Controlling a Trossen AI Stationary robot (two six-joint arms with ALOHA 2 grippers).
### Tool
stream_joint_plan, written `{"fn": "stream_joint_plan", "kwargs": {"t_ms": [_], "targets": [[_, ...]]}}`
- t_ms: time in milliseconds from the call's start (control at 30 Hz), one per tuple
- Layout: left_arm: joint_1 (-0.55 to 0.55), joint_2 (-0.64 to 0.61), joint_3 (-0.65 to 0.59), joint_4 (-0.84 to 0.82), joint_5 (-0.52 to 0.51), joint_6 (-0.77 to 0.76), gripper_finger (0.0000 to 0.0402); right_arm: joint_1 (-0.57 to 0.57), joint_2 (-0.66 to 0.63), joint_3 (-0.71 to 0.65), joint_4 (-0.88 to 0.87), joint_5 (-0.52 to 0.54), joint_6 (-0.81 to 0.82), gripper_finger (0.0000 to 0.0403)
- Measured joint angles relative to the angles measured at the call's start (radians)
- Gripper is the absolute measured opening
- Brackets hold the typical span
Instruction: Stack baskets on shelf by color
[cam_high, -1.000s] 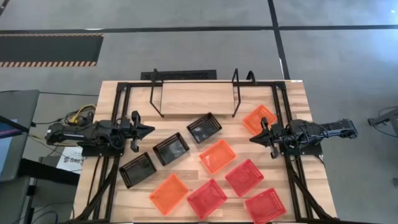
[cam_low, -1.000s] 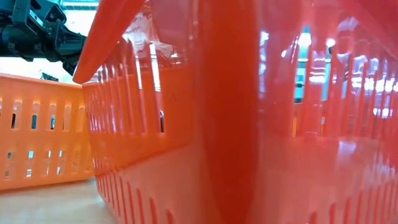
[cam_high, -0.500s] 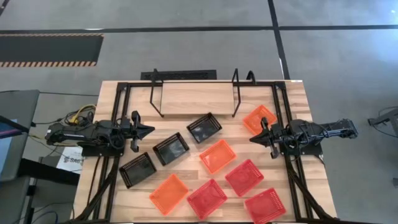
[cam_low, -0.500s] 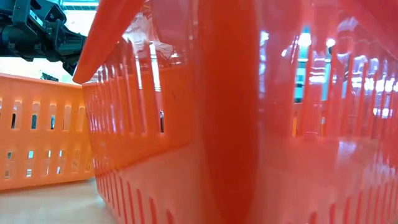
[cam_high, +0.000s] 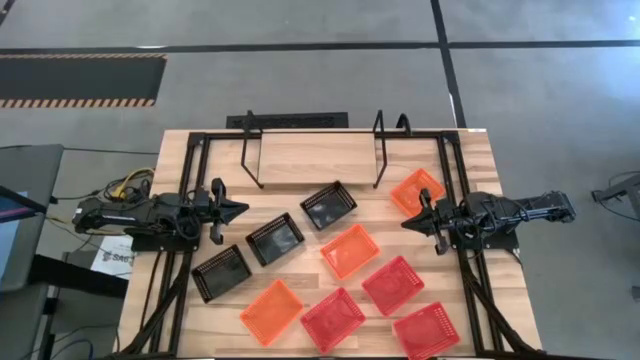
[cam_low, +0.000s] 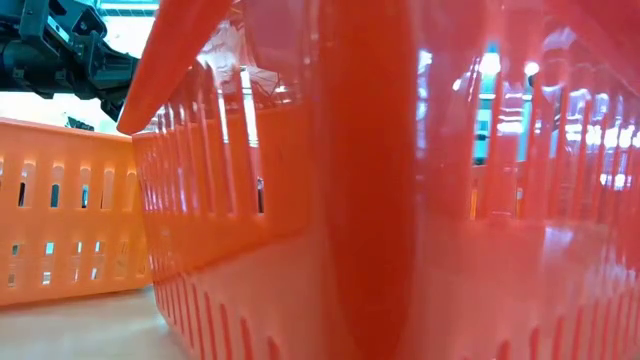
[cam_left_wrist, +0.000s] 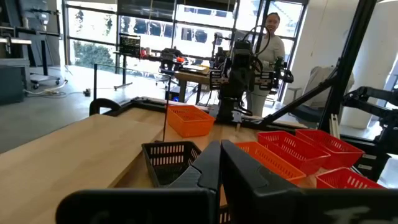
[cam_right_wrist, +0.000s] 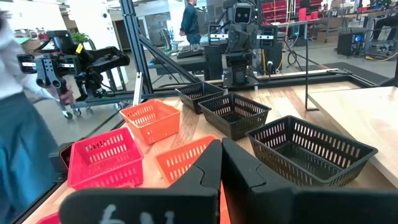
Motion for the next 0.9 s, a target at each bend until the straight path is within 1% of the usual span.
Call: {"fn": "stream_joint_plan", "kwargs": {"t_ms": [33, 100, 200, 367, 500, 600, 700, 800, 900], "targets": [[0.0, 0.0, 0.0, 0.0, -0.001, 0.0, 0.0, 0.0, 0.0, 0.0, 0.0, 0.0, 0.0, 0.0027], [0.0, 0.0, 0.0, 0.006, -0.037, -0.011, 0.0, 0.0, 0.0, 0.0, 0.0, 0.0, 0.0, 0.0027], [0.0, 0.0, 0.0, 0.011, -0.083, -0.114, 0.0, 0.0, 0.0, 0.0, 0.0, 0.0, 0.0, 0.0029], [0.0, 0.0, 0.0, 0.012, -0.108, -0.267, 0.0, -0.004, 0.0, 0.0, 0.0, 0.0, -0.001, 0.0028], [0.0, 0.0, 0.0, 0.016, -0.148, -0.331, 0.0, -0.004, 0.0, 0.0, 0.003, 0.0, -0.064, 0.0027], [0.0, 0.0, 0.0, 0.022, -0.205, -0.373, 0.0, -0.004, 0.0, -0.002, 0.042, 0.0, -0.092, 0.0028], [0.0, 0.0, 0.0, 0.03, -0.273, -0.437, 0.0, -0.004, 0.0, -0.006, 0.124, 0.0, -0.047, 0.0027], [0.0, 0.0, 0.0, 0.04, -0.344, -0.531, 0.0, -0.004, -0.001, -0.003, 0.258, 0.0, 0.061, 0.0026], [0.0, 0.0, 0.0, 0.033, -0.376, -0.556, 0.0, -0.004, -0.001, -0.003, 0.353, 0.0, 0.158, 0.0028]]}}
